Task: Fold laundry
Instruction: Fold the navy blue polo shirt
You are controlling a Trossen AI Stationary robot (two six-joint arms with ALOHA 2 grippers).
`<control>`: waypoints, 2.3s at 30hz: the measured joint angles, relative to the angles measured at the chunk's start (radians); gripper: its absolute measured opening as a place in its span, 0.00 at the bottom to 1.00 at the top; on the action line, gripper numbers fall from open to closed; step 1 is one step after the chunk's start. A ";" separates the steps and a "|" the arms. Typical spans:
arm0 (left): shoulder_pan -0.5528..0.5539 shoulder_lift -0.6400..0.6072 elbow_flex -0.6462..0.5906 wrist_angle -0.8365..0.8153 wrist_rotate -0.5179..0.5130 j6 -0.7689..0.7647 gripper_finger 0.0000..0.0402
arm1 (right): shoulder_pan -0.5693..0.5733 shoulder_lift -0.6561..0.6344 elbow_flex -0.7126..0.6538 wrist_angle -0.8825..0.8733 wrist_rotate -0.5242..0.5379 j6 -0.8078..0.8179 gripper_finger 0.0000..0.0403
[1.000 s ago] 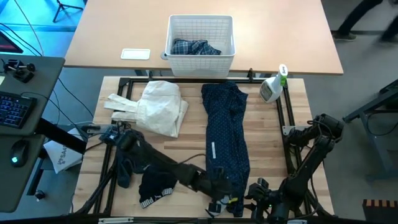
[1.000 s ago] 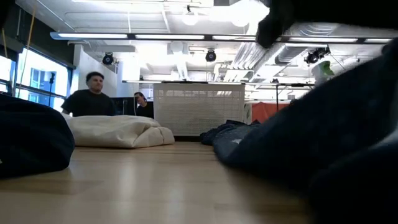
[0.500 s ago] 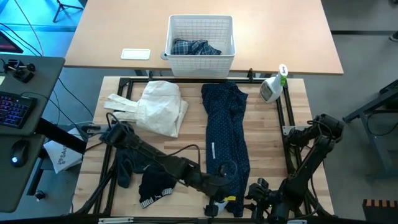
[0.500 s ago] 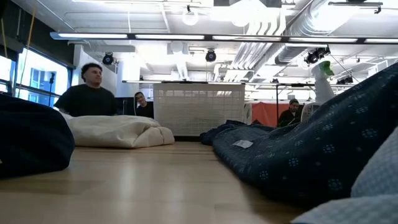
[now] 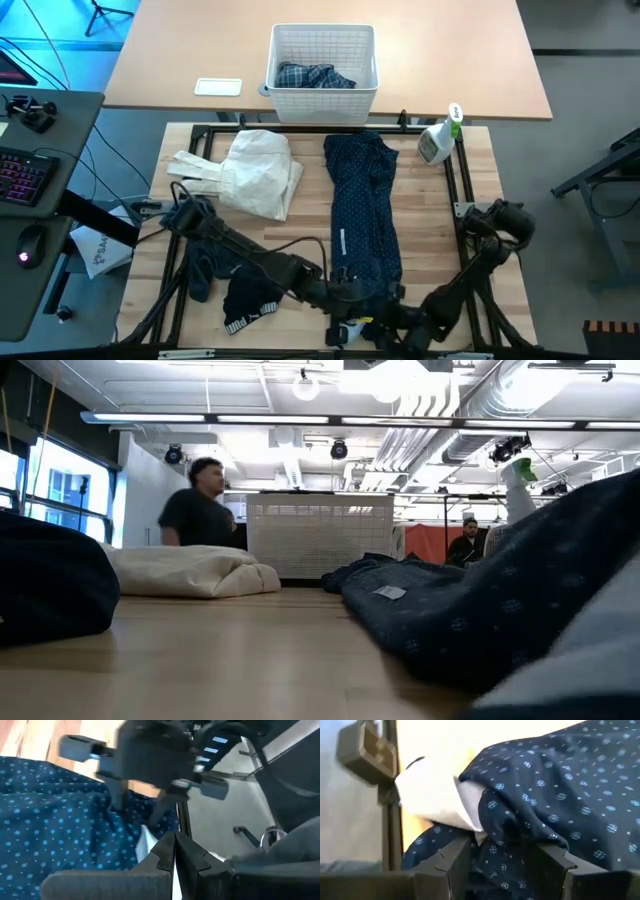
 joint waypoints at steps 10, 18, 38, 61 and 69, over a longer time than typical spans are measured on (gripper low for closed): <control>-0.030 0.000 0.000 -0.152 -0.021 -0.039 0.00 | -0.010 -0.009 0.127 -0.353 -0.047 0.119 0.21; -0.014 0.000 -0.075 -0.153 -0.106 -0.231 0.00 | 0.038 -0.016 0.237 -0.459 -0.043 0.092 0.02; 0.016 0.001 -0.214 0.022 -0.084 -0.279 0.08 | 0.207 -0.092 0.295 -0.464 0.033 0.104 0.00; 0.035 0.001 -0.214 0.032 -0.061 -0.277 0.12 | 0.005 0.128 0.294 -0.432 0.049 -0.443 0.25; 0.039 0.001 -0.214 0.022 -0.098 -0.301 0.12 | 0.017 0.122 0.378 -0.723 0.061 -0.293 0.03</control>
